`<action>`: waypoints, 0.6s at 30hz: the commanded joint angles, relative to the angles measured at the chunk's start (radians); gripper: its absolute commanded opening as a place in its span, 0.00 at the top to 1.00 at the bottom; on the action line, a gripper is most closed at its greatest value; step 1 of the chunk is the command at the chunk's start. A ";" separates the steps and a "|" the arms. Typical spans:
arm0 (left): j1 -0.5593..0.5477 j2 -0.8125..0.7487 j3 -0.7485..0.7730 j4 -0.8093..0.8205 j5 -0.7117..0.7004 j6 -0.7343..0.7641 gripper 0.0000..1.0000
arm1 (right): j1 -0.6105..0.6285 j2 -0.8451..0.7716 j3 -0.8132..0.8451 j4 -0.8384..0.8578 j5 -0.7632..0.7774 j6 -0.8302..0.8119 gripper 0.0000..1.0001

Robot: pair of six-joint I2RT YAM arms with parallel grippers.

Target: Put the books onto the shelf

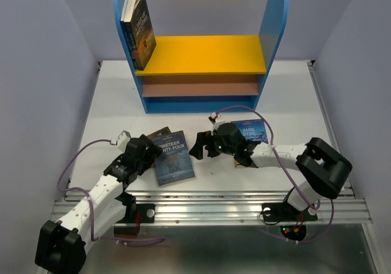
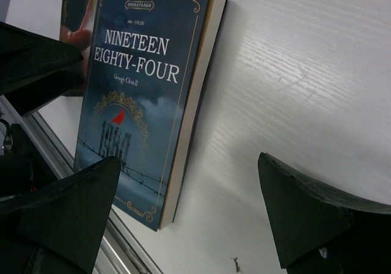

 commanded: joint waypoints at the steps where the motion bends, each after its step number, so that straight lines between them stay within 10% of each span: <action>1: 0.048 0.014 -0.037 0.134 0.102 0.079 0.01 | -0.003 0.098 0.075 0.147 -0.085 0.016 0.00; 18: 0.068 0.282 0.026 0.269 0.213 0.182 0.09 | -0.003 0.332 0.214 0.185 -0.232 0.086 0.00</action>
